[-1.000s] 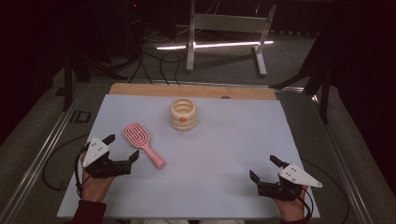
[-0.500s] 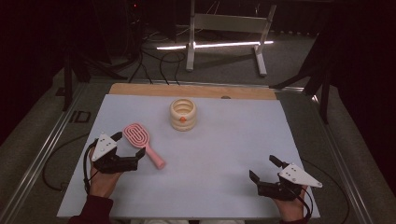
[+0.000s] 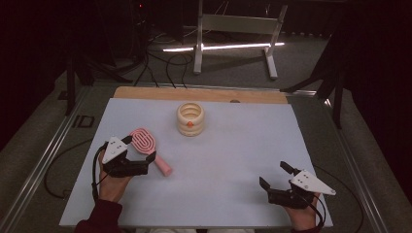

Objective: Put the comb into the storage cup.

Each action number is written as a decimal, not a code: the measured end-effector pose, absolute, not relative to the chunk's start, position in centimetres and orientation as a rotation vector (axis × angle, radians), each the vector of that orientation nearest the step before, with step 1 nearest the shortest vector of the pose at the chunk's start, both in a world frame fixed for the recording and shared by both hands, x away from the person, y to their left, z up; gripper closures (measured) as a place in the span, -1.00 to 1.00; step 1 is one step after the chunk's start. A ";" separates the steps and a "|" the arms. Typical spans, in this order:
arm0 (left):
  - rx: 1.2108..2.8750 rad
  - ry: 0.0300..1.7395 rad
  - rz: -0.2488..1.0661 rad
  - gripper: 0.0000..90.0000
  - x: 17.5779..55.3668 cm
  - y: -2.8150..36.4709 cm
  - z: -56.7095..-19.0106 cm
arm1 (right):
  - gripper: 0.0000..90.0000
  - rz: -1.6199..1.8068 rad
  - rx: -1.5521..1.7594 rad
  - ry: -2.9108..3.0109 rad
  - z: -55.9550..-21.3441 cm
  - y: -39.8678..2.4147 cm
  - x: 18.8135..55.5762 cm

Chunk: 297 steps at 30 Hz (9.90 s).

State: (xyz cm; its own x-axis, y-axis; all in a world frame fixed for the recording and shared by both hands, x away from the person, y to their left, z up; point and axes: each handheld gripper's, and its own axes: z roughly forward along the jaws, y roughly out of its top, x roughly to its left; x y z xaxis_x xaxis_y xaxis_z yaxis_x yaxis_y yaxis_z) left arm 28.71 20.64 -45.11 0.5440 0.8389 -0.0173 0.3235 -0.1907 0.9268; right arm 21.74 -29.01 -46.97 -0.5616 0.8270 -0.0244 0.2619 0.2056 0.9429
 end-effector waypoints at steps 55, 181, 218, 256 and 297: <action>2.065 1.033 0.417 1.00 32.5 14.7 -48.6 | -0.83 1.335 1.018 1.956 -47.3 -29.4 21.9; 1.625 1.072 0.754 -1.00 22.8 27.1 -46.6 | -0.83 1.373 0.939 1.948 -47.7 -28.4 23.2; 1.923 1.103 0.630 -1.00 27.7 25.1 -45.1 | -0.83 1.360 0.956 1.950 -47.8 -28.7 23.3; 2.198 1.071 0.494 -0.99 32.1 22.1 -46.2 | -0.83 1.353 0.973 1.946 -47.8 -29.0 23.3; 2.342 1.108 0.445 -0.99 34.8 20.5 -47.6 | -0.83 1.349 0.970 1.950 -47.8 -29.0 23.4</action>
